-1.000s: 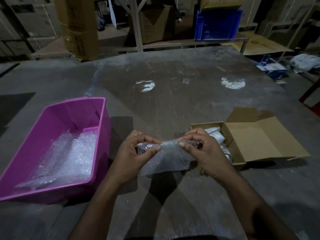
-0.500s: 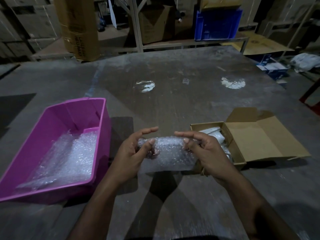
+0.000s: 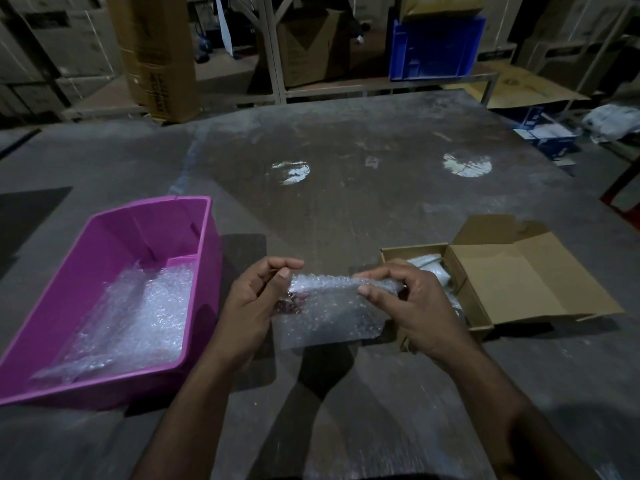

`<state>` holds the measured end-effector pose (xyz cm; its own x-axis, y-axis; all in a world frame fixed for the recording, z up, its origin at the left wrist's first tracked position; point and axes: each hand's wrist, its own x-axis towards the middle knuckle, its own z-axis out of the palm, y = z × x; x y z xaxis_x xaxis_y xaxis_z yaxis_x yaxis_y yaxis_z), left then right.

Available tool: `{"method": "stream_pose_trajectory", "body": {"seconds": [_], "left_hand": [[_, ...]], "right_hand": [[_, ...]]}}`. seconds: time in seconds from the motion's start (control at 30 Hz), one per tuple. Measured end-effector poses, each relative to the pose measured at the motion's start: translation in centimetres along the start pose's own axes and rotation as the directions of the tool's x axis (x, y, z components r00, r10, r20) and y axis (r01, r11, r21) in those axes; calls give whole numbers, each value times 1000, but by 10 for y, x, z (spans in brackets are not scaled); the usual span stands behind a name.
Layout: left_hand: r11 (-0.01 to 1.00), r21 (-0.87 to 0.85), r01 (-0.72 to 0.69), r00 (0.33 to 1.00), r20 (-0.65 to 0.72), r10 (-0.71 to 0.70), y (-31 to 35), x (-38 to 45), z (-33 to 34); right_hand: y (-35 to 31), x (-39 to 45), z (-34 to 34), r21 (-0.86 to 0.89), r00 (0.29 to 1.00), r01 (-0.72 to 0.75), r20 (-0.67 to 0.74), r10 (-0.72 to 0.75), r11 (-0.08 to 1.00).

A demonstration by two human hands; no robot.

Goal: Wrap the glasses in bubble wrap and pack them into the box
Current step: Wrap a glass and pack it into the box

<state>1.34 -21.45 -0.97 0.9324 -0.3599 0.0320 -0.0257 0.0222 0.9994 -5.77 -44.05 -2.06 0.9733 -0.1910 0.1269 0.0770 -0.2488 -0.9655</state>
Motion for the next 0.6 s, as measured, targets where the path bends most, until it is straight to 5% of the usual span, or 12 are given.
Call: {"method": "stream_pose_trajectory", "body": {"seconds": [0.23,0.6], "left_hand": [[998,50,22,994,108,-27,2,-2,-2],[993,114,16,997,71,-25,0,4,-4]], "right_hand": [[4,3,-2,6,999,-15,-36,15,1000],[2,5,-6,245,996,-7,87,-15,970]]}}
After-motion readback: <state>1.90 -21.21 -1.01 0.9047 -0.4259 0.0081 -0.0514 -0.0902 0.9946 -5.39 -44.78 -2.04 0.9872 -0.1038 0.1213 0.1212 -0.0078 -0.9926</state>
